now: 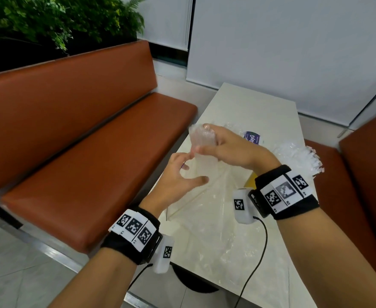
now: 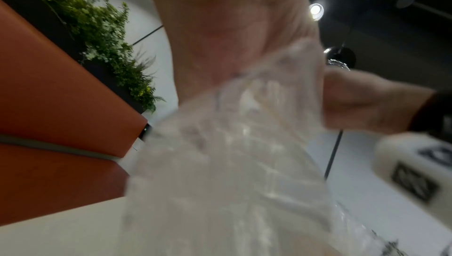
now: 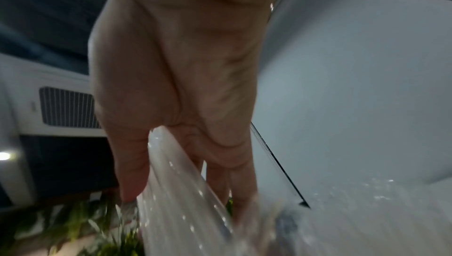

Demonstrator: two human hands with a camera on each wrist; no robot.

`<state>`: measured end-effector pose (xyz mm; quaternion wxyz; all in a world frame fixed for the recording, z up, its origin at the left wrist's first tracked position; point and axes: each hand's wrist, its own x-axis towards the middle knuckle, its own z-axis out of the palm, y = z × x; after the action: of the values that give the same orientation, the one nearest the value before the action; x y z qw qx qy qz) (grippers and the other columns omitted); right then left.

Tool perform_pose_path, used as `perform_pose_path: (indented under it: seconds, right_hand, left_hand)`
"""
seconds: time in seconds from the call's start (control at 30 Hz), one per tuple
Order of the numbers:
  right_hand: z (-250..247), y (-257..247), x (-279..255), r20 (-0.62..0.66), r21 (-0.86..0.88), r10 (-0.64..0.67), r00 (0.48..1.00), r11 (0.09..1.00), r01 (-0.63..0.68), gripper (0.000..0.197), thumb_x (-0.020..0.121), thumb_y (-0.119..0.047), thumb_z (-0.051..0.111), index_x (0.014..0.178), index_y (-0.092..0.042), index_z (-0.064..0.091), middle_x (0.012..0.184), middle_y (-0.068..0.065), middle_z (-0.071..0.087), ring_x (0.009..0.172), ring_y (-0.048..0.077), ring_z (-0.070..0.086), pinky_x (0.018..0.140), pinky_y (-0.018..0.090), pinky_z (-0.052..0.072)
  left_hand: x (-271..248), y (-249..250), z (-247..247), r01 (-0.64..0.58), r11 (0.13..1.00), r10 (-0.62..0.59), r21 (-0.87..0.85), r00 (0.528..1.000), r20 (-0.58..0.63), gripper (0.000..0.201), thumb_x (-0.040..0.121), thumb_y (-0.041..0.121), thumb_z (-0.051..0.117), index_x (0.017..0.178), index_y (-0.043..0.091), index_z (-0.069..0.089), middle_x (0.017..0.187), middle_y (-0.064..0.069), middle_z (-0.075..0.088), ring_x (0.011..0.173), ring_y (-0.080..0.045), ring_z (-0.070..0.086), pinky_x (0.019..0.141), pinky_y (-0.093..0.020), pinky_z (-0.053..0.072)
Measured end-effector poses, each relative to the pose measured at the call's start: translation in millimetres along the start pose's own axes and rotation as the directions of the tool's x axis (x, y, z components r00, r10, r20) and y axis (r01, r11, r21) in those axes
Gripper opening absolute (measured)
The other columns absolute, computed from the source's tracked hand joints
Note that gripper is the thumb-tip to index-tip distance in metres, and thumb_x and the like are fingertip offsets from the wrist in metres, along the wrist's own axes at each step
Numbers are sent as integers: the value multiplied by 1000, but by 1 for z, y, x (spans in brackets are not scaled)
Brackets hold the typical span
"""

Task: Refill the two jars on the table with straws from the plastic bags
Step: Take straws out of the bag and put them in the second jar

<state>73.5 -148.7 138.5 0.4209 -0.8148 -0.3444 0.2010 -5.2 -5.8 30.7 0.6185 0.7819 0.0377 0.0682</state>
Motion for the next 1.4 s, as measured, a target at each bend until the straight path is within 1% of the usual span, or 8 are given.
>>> perform_pose_path:
  seconds: [0.17,0.3,0.4,0.73,0.93,1.07,1.27,1.4]
  right_hand:
    - [7,-20,2,-68,138,-60,996,988,69,26,95,-22,67,120,-21,57,109,10,74,99,22,74,80,33,60]
    - [24,-13,12,-228,319,-15,974,944,89,36,92,-26,72,124,-22,55,103,7,74,96,24,75,88,39,60]
    - [40,-2,21,-355,235,22,935,970,67,58,72,-36,89,120,-25,59,103,1,72,97,18,73,85,36,61]
    - [25,-34,49,-475,237,-59,878,952,193,24,92,-13,70,109,-15,54,97,-1,62,60,8,64,65,25,53]
    - [-71,-76,60,-705,182,-234,670,853,489,26,85,-10,70,101,-17,51,100,10,56,69,21,60,67,31,54]
    - [-105,-56,74,-803,14,-262,535,890,456,37,87,-10,65,119,-7,46,106,7,54,83,22,60,67,22,54]
    - [-98,22,100,-791,26,-159,590,956,292,30,89,-11,65,113,-13,46,103,-6,55,79,19,65,70,23,55]
    - [-84,65,110,-764,103,-66,642,969,222,25,87,-17,67,106,-18,52,88,-9,63,77,22,73,89,47,58]
  left_hand:
    - [8,3,17,-53,999,54,4,997,-52,59,64,56,86,115,49,57,121,7,62,110,-8,60,92,-31,54]
    - [14,5,21,-14,998,6,-55,989,-146,30,86,33,77,109,18,65,99,-4,73,86,-15,70,83,-42,60]
    - [14,6,21,-24,997,10,-80,986,-168,22,92,28,71,112,18,66,99,-3,75,90,-19,72,84,-48,59]
    - [17,-8,15,50,996,-29,77,966,-258,38,69,46,86,90,30,58,100,4,64,79,-7,60,69,-28,52]
    - [15,-19,8,6,999,7,48,969,-248,26,74,31,88,94,29,72,108,7,61,68,-1,49,72,-12,45]
    - [14,-18,1,1,997,16,76,973,-230,30,75,30,87,101,22,75,106,6,59,72,-11,50,69,-10,43]
    - [15,-10,-9,13,997,5,78,975,-220,27,79,30,84,103,22,75,107,3,60,76,-14,52,69,-6,43]
    - [16,-4,-14,6,997,11,77,976,-219,24,82,28,82,103,22,75,108,3,61,77,-13,54,71,-9,45]
